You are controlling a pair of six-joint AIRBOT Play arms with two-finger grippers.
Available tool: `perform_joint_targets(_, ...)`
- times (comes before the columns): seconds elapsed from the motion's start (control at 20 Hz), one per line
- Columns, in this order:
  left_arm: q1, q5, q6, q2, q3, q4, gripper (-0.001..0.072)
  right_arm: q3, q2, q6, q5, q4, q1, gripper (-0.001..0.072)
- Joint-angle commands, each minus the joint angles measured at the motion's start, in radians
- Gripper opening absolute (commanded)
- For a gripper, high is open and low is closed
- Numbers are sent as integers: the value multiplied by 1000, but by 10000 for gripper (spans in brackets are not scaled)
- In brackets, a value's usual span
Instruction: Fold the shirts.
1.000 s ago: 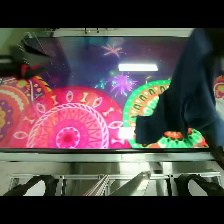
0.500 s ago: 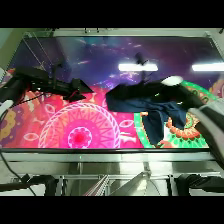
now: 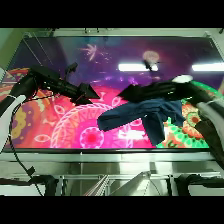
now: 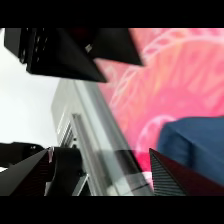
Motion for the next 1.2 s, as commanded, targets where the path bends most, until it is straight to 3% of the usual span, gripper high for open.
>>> perform_joint_targets(0.0, -15, -3, -1, -4, -56, 12, 719, 0, 55, 86, 102, -163, -338, 658)
perform_joint_targets(0.15, -43, -54, -1, -4, -130, 17, 719, 0, 53, 122, 70, -290, -583, 658)
perform_joint_targets(0.3, -69, -89, -1, -4, -179, 20, 719, 0, 24, 166, 33, -477, -692, 659)
perform_joint_targets(0.65, -118, -174, -1, -5, -277, 20, 719, 0, -79, 267, -71, -718, -712, 659)
perform_joint_targets(0.9, -135, -172, -22, -75, -288, 16, 706, -13, -180, 292, 24, -719, -671, 659)
perform_joint_targets(1.0, -137, -167, -30, -97, -287, 6, 540, -31, -189, 290, 29, -703, -632, 651)
perform_joint_targets(1.05, -143, -170, -30, -100, -287, 7, 373, -34, -189, 274, 31, -688, -613, 504)
perform_joint_targets(1.1, -143, -177, -28, -99, -285, 6, 110, -34, -187, 251, 41, -661, -594, 237)
perform_joint_targets(1.15, -143, -177, -19, -99, -271, 1, 14, -33, -184, 236, 55, -615, -580, 101)
